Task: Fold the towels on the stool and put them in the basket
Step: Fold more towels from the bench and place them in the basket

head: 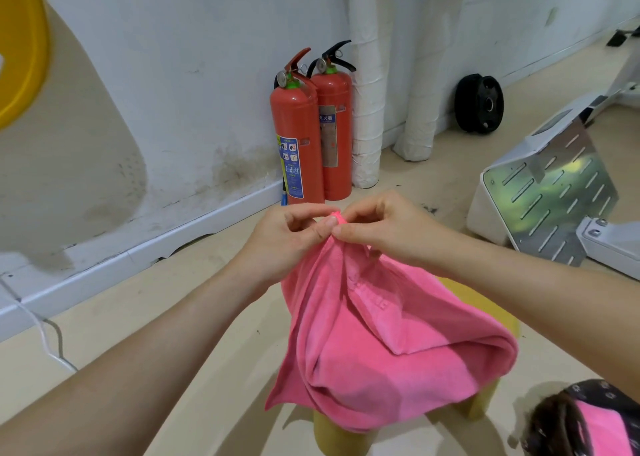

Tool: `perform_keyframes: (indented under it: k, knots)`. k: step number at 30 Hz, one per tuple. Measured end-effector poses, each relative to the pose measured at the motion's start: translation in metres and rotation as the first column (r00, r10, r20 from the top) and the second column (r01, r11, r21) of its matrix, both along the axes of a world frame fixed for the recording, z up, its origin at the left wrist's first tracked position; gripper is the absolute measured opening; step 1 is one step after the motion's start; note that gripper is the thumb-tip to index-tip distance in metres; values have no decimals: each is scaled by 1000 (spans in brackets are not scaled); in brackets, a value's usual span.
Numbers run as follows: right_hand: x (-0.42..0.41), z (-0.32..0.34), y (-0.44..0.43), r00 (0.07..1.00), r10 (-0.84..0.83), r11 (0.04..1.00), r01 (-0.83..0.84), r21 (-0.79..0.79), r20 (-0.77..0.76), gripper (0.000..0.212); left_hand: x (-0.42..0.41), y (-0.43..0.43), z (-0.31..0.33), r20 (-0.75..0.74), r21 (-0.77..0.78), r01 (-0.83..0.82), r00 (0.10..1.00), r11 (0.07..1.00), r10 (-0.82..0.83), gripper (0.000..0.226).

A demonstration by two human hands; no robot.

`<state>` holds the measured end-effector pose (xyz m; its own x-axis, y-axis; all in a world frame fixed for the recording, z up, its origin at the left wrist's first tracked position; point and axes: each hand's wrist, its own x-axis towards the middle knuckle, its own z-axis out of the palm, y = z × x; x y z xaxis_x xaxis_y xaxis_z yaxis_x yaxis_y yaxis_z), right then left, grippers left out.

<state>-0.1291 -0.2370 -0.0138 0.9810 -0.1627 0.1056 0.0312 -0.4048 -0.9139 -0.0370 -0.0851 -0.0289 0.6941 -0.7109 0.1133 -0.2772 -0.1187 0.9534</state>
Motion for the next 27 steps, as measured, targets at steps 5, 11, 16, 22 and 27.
perform_keyframes:
  k: [5,11,16,22,27]
  knots:
    - [0,9,-6,984,34,986,-5,165,-175,16,1,-2,-1,-10,29,58,998,998,-57,40]
    - [2,25,-7,965,104,981,-60,183,-243,20,-4,-3,7,66,-33,23,998,999,-21,43]
    - [14,52,-8,989,-103,985,116,128,-103,29,2,0,14,-1,91,143,990,986,-143,15]
    - [17,80,-42,870,-462,887,459,57,173,22,25,20,15,52,406,201,969,892,-242,15]
    - [13,78,-78,721,-665,747,647,153,195,18,53,47,40,692,468,-372,718,802,-71,64]
